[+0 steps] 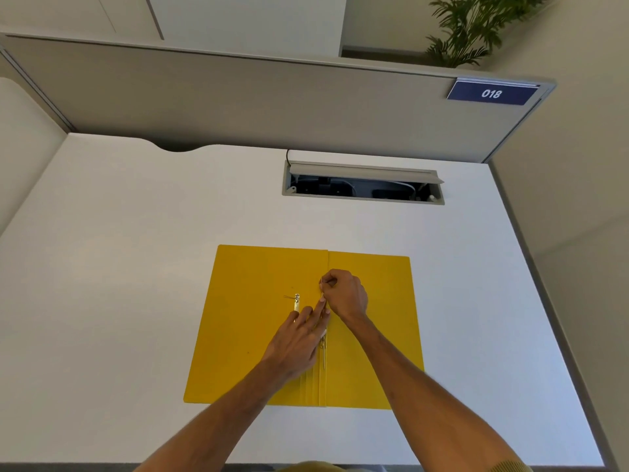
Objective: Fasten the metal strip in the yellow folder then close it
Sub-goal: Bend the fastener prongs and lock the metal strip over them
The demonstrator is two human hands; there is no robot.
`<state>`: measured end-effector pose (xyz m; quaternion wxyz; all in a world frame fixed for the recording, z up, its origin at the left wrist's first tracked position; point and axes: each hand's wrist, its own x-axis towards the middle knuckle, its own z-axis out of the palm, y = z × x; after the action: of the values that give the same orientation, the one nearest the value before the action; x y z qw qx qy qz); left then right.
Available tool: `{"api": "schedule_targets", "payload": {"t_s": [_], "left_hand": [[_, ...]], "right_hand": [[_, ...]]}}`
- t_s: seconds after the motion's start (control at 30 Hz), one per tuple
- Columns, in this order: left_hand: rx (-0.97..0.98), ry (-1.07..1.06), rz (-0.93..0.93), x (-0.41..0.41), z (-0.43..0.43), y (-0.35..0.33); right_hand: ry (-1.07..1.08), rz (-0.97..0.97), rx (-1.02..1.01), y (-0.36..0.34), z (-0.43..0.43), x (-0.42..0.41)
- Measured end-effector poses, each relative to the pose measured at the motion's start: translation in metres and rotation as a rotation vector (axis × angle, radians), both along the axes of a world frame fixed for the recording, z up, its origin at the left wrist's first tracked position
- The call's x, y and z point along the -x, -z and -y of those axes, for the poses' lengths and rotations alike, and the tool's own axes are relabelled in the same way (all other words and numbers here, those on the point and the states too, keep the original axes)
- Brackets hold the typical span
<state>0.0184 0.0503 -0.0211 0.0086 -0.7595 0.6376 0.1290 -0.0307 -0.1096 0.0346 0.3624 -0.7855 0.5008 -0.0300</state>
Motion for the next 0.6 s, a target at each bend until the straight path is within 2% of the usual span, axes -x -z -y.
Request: {"api": "schedule_targets", "payload": {"t_s": [0.13,0.27,0.6], "left_hand": [[0.003,0.030,0.047,0.001,0.003,-0.004],[-0.012,-0.015,0.018,0.004,0.002,-0.005],[0.001,0.006,0.008,0.000,0.006,-0.009]], "right_hand": [[-0.094,-0.043,0.024,-0.001,-0.001,-0.008],[-0.179,-0.089,0.060,-0.005,0.000,-0.014],[-0.109,-0.046,0.004,-0.002,0.004,-0.013]]}}
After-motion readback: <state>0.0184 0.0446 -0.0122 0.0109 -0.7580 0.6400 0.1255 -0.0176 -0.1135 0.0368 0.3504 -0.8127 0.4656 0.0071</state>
